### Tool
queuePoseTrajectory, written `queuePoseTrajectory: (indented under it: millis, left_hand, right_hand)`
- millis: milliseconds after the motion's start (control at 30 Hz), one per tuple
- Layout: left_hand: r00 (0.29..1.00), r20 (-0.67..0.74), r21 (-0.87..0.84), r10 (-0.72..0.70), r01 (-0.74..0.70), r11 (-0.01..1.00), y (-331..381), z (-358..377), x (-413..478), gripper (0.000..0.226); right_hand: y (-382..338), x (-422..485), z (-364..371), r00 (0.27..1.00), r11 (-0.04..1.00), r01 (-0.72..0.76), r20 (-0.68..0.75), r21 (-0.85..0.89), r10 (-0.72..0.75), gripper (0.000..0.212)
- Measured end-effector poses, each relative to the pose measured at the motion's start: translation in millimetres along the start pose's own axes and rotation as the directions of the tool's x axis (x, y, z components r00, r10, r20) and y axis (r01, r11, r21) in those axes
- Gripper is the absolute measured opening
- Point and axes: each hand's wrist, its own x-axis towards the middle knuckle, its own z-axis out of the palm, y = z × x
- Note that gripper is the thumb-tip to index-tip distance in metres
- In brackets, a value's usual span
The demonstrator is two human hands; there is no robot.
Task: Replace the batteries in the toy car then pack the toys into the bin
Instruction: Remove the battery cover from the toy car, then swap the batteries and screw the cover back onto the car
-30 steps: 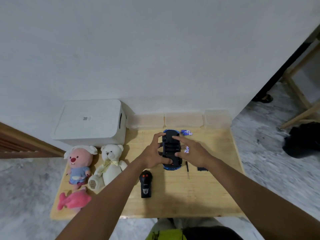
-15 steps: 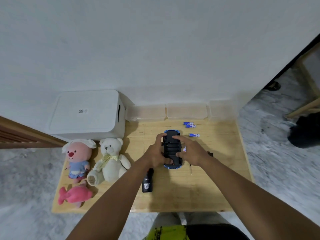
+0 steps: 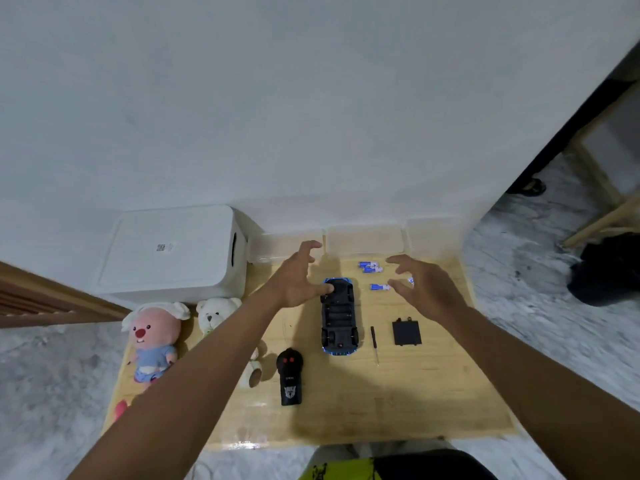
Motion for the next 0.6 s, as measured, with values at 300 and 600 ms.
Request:
queuePoseTrajectory:
  millis: [300, 600]
  left_hand:
    - [0.983, 0.052, 0.177, 0.174, -0.180, 0.968, 109.1, 30.7, 76.0, 0.068]
    - [0.980, 0.017, 0.385, 0.197, -0.188, 0.904, 135.2, 111.7, 129.9, 0.072]
  right_hand:
    - [65.7, 28.9, -68.8, 0.995, 0.990, -0.030, -0.103, -0.134, 0.016, 0.056]
    - [135.9, 55.3, -73.7, 0.988, 0.983, -0.126, 0.075, -0.136, 0.137, 0.073]
